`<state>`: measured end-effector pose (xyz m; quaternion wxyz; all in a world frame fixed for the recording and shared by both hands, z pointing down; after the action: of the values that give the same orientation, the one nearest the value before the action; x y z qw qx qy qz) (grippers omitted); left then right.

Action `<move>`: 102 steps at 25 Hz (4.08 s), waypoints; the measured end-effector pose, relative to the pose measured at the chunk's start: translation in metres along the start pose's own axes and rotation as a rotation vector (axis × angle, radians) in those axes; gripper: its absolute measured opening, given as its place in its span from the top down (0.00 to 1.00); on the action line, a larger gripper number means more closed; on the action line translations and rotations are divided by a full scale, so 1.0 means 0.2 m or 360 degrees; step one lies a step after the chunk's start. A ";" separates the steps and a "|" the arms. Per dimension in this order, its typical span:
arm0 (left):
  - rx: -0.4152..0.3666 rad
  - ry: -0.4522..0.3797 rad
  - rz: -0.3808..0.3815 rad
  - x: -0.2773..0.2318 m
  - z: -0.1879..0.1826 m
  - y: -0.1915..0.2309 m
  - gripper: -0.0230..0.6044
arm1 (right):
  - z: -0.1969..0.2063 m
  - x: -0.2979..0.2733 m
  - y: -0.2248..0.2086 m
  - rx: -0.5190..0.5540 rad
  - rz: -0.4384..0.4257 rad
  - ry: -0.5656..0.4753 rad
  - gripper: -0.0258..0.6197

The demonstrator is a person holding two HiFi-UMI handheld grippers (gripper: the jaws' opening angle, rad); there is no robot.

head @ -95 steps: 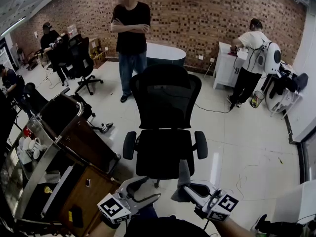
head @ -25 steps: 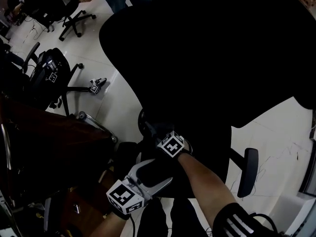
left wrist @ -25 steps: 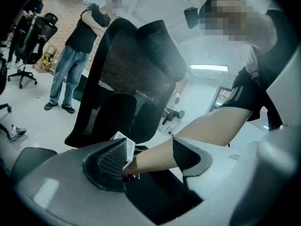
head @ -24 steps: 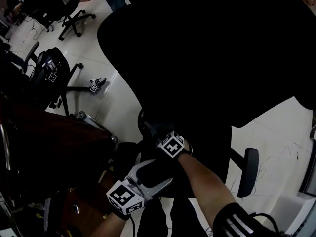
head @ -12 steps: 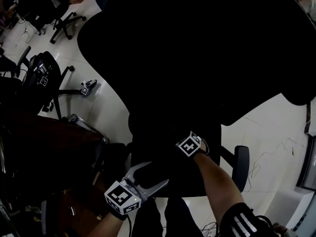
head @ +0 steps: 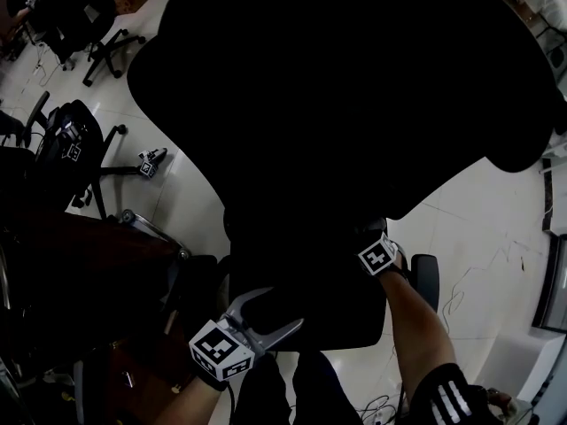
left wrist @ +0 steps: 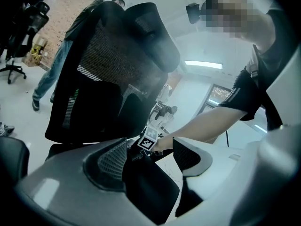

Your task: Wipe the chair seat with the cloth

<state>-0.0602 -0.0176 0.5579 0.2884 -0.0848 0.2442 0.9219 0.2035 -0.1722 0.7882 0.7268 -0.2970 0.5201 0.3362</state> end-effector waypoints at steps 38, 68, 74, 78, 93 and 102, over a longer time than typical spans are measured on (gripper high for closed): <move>0.0004 0.0003 -0.0020 0.18 0.04 -0.02 0.44 | 0.35 0.03 0.35 -0.0224 -0.0108 0.0141 0.92; 0.0057 0.0056 -0.0097 0.40 0.18 -0.13 0.44 | 0.34 -0.08 1.11 0.0019 -0.0508 0.0103 0.92; 0.0042 0.0063 -0.0023 0.35 0.17 -0.20 0.44 | 0.64 0.07 0.72 -0.0169 -0.0255 0.0238 0.92; 0.0032 0.0069 0.0013 0.33 0.15 -0.23 0.44 | 0.75 0.15 0.59 -0.0190 -0.0192 0.0277 0.92; 0.0080 0.0138 -0.0073 0.58 0.25 -0.22 0.44 | 0.16 0.09 1.74 0.0118 -0.0814 -0.0066 0.92; 0.0098 0.0155 -0.0071 0.59 0.31 -0.22 0.44 | 0.37 -0.03 1.93 0.0306 -0.0837 0.0119 0.92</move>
<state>-0.1337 0.1027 0.5590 0.2990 -0.1259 0.2843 0.9022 -0.0653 0.1149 0.7831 0.7942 -0.3637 0.4811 0.0739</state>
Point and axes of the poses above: the fingertips, and each gripper's own axes: x backward along the fingers, y to its left, z out of its underside, the point moved 8 cm from there along x, backward along the fingers, and after that the axes turned 12 degrees about -x, right-handed, at the moved point
